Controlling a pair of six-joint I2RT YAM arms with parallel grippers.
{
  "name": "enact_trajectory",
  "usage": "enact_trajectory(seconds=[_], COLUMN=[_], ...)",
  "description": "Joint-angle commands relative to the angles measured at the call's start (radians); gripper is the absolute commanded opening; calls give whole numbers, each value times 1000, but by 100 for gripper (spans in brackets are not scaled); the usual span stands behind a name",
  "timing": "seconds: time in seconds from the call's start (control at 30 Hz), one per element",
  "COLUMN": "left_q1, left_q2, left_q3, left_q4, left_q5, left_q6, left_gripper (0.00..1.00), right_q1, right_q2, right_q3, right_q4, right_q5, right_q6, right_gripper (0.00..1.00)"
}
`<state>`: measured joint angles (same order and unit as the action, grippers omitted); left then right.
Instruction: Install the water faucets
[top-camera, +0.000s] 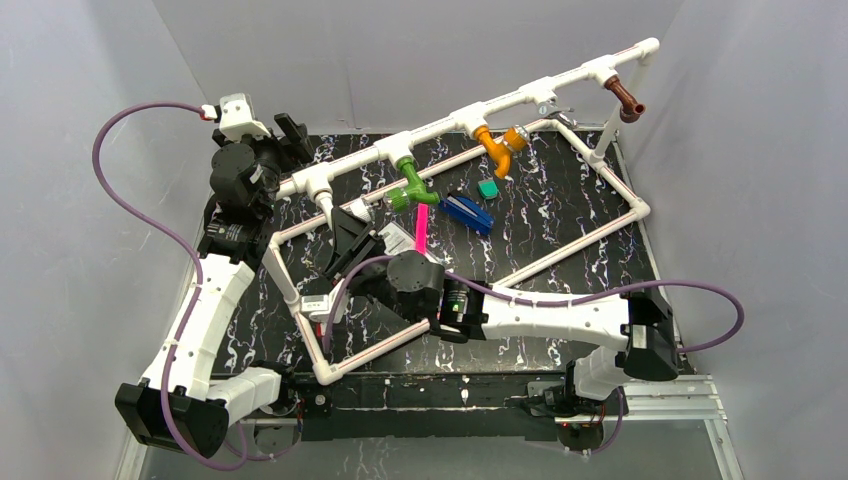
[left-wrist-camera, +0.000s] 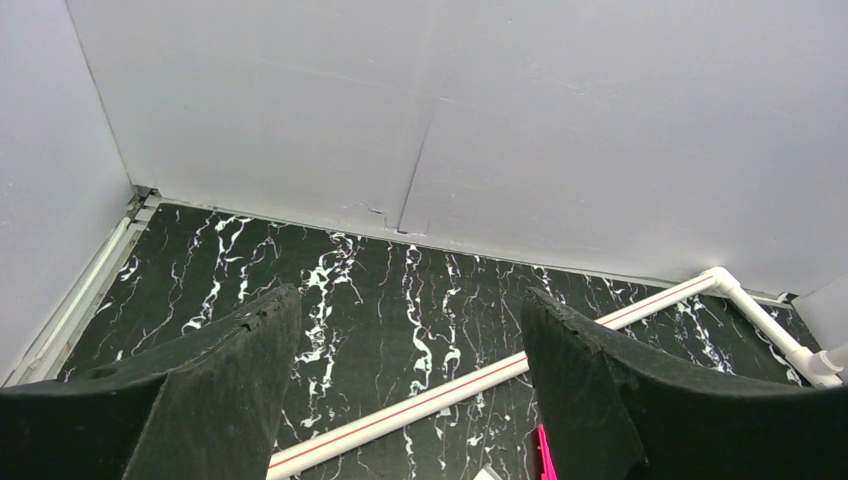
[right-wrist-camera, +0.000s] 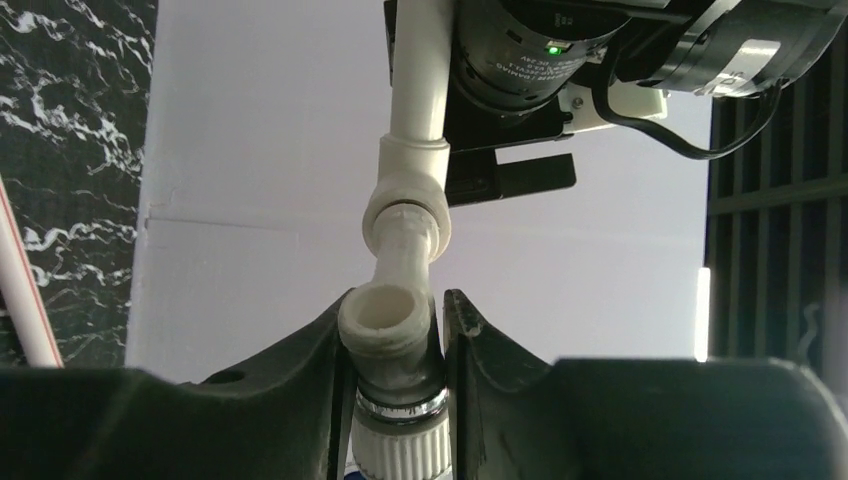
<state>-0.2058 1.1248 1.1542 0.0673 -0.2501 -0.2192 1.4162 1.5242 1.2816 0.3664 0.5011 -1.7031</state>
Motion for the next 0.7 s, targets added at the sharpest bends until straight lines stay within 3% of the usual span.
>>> enact_trajectory(seconds=[0.0, 0.27, 0.67], left_q1=[16, 16, 17], left_q2=[121, 123, 121], left_q3=[-129, -127, -128], left_q4=[-359, -359, -359], left_q5=[-20, -17, -18], left_q6=[6, 6, 6], left_gripper=[78, 78, 78], right_q1=[3, 4, 22], right_q2=[10, 25, 118], right_q3=[43, 52, 119], right_q4=[70, 96, 217], right_q5=[33, 60, 210], right_q6=[69, 223, 771], right_gripper=[36, 1, 1])
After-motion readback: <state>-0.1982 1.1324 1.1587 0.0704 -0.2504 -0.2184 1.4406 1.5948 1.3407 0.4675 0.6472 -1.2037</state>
